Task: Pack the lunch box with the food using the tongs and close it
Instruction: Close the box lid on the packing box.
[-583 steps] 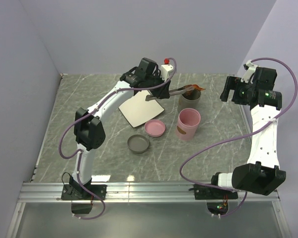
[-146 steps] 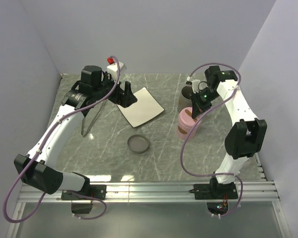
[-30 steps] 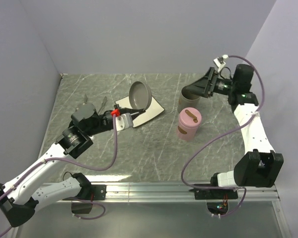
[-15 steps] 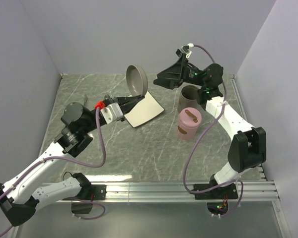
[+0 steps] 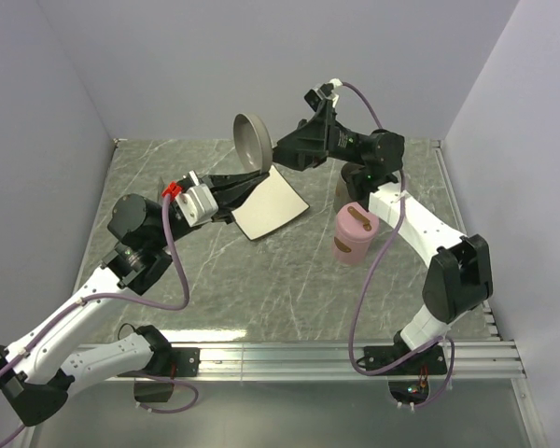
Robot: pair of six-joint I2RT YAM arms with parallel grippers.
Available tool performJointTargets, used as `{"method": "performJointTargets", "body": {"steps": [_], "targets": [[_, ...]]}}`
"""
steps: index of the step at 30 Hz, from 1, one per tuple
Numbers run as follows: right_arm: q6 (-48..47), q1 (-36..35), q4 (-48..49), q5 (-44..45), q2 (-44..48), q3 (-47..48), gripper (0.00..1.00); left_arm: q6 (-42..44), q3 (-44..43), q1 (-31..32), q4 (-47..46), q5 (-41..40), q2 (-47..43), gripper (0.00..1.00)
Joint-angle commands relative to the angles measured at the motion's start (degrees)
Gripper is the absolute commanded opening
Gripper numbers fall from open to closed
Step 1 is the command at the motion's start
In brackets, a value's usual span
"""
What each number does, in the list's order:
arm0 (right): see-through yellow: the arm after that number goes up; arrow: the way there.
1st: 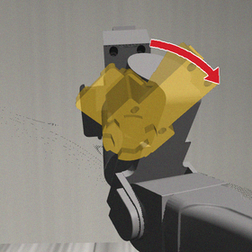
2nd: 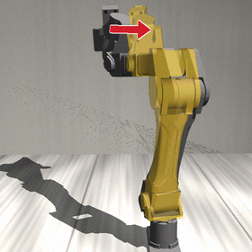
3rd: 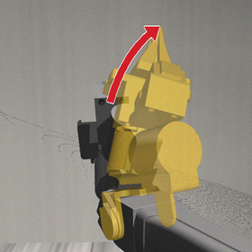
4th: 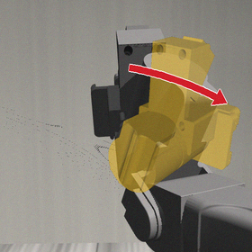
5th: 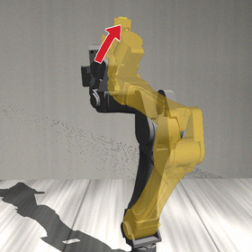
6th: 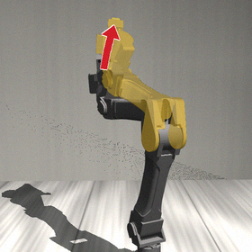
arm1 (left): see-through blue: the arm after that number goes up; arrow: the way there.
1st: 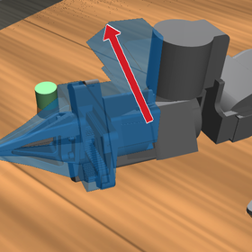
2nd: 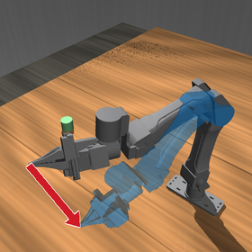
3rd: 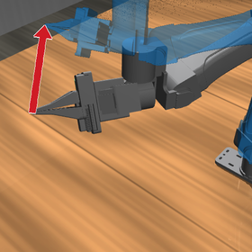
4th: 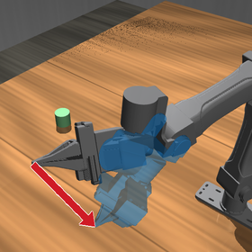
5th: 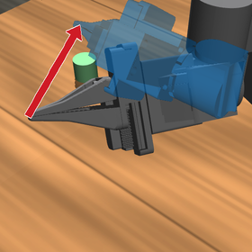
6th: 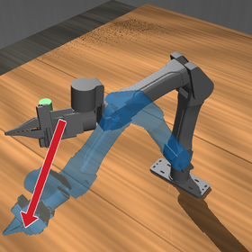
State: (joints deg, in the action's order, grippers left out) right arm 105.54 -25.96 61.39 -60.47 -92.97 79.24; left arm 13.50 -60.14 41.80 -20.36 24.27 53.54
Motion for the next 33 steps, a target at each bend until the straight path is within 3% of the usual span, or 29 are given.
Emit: {"method": "performJointTargets", "body": {"steps": [1,15,19,24,26,29,33], "targets": [[0.2,-0.8,3.0,1.6,0.2,3.1,0.71,-1.5,-2.8,-0.4,-2.8,1.8,0.2,0.0],[-2.4,-2.7,0.6,0.4,2.1,3.2,0.47,-0.1,-2.4,-0.3,-1.3,6.1,0.2,0.0],[-2.5,-3.0,0.8,-0.1,2.9,3.3,0.3,0.0,-2.2,-0.4,-1.0,6.0,0.2,0.0],[-2.9,-3.1,0.5,-0.9,3.1,4.3,0.01,0.2,-1.9,-0.3,-0.5,5.8,0.1,0.0],[-3.6,-3.0,-0.2,-1.1,3.5,4.4,0.0,0.4,-1.8,-0.4,0.1,5.6,0.0,0.0],[-4.5,-2.6,-0.7,-1.4,3.8,4.3,0.0,0.7,-1.6,-0.3,0.8,5.3,-0.1,0.07],[-6.3,-1.5,-2.5,-1.8,4.1,4.5,0.0,0.8,-1.2,-0.4,1.7,4.7,-0.5,0.26]]}}
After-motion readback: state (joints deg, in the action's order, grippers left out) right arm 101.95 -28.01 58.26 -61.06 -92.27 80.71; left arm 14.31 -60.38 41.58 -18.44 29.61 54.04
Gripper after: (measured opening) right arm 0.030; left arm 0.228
